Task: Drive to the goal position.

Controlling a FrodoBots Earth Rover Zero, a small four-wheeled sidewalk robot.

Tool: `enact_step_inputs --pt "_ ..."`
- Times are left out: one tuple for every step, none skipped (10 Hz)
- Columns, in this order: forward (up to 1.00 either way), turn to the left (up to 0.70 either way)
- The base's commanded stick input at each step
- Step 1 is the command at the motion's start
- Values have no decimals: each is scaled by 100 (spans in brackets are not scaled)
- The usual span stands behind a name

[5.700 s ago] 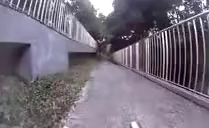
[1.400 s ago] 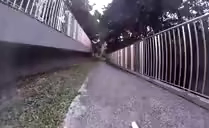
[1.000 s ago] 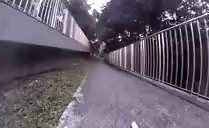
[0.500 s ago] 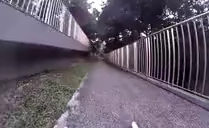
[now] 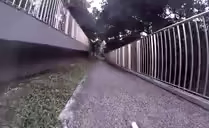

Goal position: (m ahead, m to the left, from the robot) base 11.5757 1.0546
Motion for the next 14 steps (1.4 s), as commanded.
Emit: enact_step_inputs --pt "70 0" --pt "70 0" --pt "70 0" --pt "70 0" --pt "70 0" --pt "70 0" --pt "70 0" --pt "70 0" --pt "70 0" --pt "70 0" --pt "70 0" --pt "70 0" --pt "70 -3" --pt "70 -10"
